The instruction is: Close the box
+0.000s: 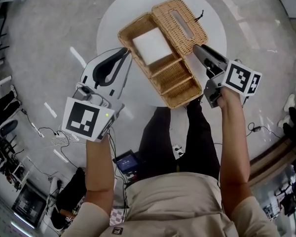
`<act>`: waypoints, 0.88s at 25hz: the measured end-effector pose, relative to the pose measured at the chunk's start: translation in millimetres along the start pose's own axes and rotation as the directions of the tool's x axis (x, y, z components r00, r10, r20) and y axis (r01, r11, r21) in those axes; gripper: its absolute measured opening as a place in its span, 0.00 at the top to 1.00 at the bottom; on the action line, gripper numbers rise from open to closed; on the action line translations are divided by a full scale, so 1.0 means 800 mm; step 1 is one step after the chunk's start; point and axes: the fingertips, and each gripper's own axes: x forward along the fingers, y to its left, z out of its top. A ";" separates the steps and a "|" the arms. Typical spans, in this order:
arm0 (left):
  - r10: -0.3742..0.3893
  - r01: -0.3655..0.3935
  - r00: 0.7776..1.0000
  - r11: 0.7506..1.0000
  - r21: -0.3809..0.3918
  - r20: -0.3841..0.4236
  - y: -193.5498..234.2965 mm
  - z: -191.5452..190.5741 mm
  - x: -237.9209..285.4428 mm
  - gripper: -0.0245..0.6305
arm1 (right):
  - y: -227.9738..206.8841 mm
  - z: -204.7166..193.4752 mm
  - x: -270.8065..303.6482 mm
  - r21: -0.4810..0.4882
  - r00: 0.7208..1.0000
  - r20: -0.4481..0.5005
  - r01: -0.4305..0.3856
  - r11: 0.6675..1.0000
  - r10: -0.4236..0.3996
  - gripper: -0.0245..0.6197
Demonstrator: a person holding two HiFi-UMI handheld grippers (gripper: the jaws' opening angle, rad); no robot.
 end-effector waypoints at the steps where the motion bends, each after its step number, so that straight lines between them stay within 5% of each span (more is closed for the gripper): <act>1: -0.001 0.001 1.000 1.000 -0.003 -0.008 0.000 -0.004 0.000 0.93 | -0.001 -0.001 0.002 0.031 1.000 0.004 -0.029 0.999 0.029 0.67; 4: -0.003 0.003 1.000 1.000 -0.011 -0.022 0.000 -0.013 0.001 0.93 | -0.009 -0.003 0.006 0.079 0.996 0.013 -0.086 0.993 0.085 0.66; 7: 0.002 -0.003 1.000 1.000 -0.014 -0.010 0.002 -0.014 0.003 0.93 | -0.040 -0.018 0.001 0.233 1.000 0.020 -0.025 0.972 0.021 0.66; 9: 0.004 -0.004 1.000 1.000 -0.018 -0.012 0.003 -0.016 0.003 0.93 | -0.045 -0.016 0.006 0.279 0.998 0.047 -0.058 0.959 0.046 0.68; 22: 0.020 -0.020 1.000 0.999 -0.026 -0.002 0.012 -0.017 -0.011 0.93 | -0.036 -0.004 0.000 0.302 0.991 0.126 -0.080 0.950 0.043 0.81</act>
